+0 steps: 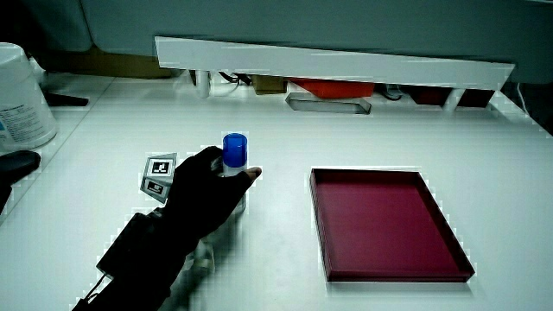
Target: Pick glue from desk
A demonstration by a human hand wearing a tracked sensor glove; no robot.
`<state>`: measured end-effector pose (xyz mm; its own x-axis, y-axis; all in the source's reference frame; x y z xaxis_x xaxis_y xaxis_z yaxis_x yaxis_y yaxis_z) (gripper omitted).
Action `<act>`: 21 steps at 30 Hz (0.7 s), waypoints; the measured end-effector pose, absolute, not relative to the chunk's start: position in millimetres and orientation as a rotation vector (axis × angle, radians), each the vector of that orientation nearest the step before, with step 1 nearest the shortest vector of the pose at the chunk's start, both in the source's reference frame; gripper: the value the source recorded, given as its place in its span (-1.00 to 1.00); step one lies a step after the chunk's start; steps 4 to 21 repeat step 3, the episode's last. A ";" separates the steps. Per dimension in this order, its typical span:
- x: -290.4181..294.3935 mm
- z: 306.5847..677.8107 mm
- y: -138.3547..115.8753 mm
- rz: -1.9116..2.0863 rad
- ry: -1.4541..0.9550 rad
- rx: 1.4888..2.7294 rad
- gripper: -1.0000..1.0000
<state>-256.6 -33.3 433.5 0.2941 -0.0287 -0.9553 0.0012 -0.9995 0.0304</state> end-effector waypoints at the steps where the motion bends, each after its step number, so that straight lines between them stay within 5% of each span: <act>1: -252.4 433.7 -36.1 -1.835 -0.016 2.520 1.00; 21: -239.4 431.0 -42.0 -1.883 0.046 2.475 1.00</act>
